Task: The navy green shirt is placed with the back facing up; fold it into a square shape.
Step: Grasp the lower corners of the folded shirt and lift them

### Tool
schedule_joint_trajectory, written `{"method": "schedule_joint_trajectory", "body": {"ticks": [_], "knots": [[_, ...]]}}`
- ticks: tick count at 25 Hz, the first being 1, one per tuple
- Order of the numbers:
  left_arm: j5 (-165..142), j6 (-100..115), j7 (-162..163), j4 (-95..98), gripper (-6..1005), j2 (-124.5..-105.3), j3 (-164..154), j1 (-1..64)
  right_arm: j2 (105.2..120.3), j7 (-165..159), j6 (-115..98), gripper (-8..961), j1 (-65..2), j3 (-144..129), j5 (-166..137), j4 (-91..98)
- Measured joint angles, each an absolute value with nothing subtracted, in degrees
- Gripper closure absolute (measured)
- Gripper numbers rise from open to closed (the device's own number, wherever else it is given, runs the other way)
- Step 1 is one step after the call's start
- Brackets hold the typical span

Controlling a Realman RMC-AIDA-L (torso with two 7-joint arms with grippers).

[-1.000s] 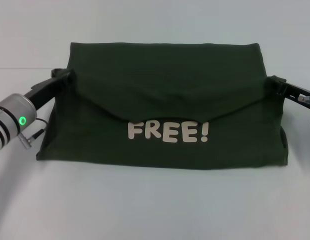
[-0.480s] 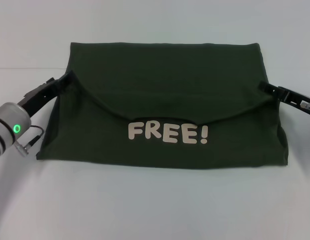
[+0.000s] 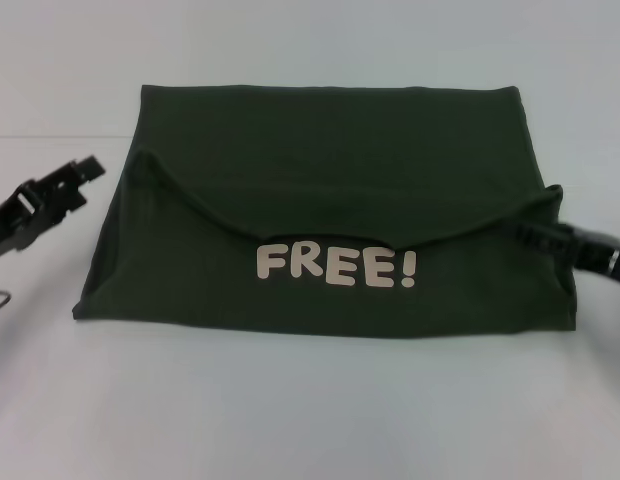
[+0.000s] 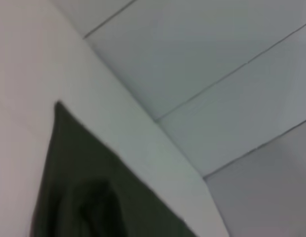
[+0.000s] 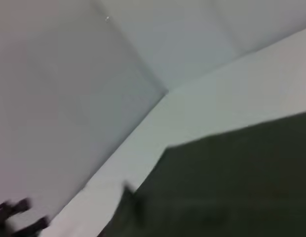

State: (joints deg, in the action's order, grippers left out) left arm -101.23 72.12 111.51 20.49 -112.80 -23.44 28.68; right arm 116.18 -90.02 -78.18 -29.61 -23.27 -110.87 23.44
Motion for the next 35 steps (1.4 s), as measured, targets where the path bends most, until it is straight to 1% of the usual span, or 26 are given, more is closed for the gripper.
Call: {"method": "schedule_joint_trajectory", "body": {"ticks": [1,3,12,17,26,29,35], "knots": [[-101.9,72.8,114.2,21.1,248,-112.27,-25.5,28.0,116.08,-89.6,-79.7,74,-29.0,-24.9,-110.9,23.6],[-104.8,73.6,118.2,23.7,249,-111.96,-27.9,27.2,115.94,-88.9,-81.7,75,-27.8,-27.3,-110.9,23.8],[-118.3,69.7,119.7,28.4,251,-111.96,-28.7,27.5,115.88,-87.5,-83.3,77,-25.6,-29.8,-111.0,23.8],[-118.6,67.6,117.7,28.3,251,-112.59,-28.8,27.6,116.30,-87.0,-83.1,78,-25.7,-30.2,-111.0,23.7],[-118.8,65.5,115.9,28.2,252,-113.84,-30.2,27.9,116.39,-86.9,-82.9,78,-26.0,-30.3,-111.0,23.7],[-118.8,63.6,115.3,28.4,253,-114.54,-30.2,27.6,116.46,-86.9,-82.8,78,-26.1,-30.3,-111.0,23.7],[-118.7,63.0,114.8,28.1,254,-114.73,-30.2,27.4,116.46,-86.9,-82.8,79,-26.1,-30.6,-111.0,23.7]]}}
